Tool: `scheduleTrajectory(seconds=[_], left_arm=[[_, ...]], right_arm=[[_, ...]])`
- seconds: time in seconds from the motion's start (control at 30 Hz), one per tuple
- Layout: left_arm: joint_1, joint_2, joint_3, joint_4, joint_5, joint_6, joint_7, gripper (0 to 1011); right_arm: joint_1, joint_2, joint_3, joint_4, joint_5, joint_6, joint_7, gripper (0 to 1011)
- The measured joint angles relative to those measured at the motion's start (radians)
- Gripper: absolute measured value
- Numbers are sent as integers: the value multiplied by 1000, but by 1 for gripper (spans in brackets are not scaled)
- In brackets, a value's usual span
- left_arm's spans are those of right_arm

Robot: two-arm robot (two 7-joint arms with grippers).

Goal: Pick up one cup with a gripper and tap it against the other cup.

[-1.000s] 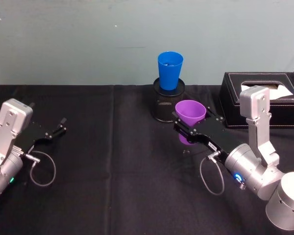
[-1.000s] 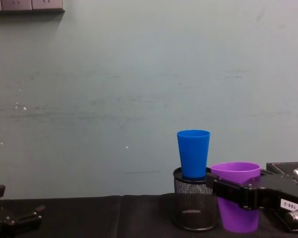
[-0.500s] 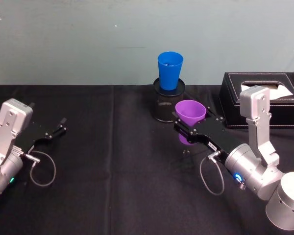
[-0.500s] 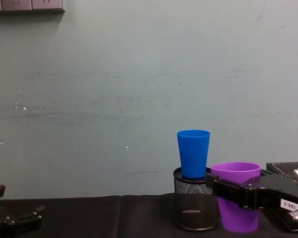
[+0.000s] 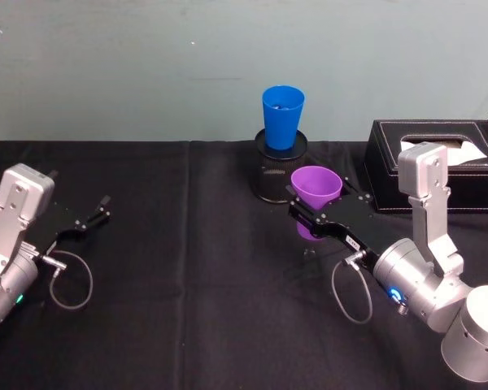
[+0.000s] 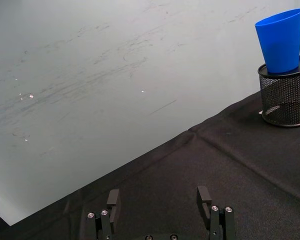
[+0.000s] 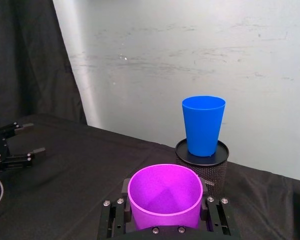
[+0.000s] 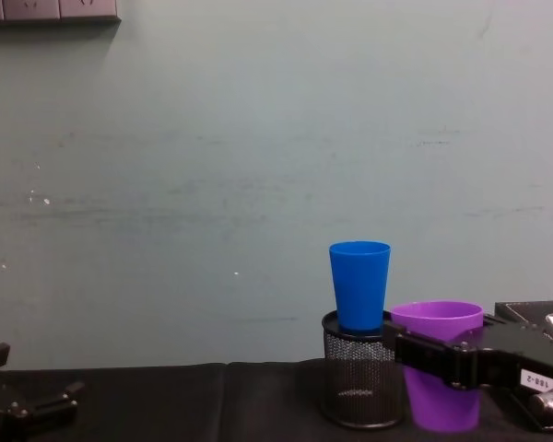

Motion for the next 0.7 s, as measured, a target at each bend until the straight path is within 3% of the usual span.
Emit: scheduleTrajectory(seconds=[0.7], left_arm=[[0, 0, 0, 0, 0, 0, 0, 1000]], right_arm=[[0, 0, 0, 0, 0, 0, 0, 735]])
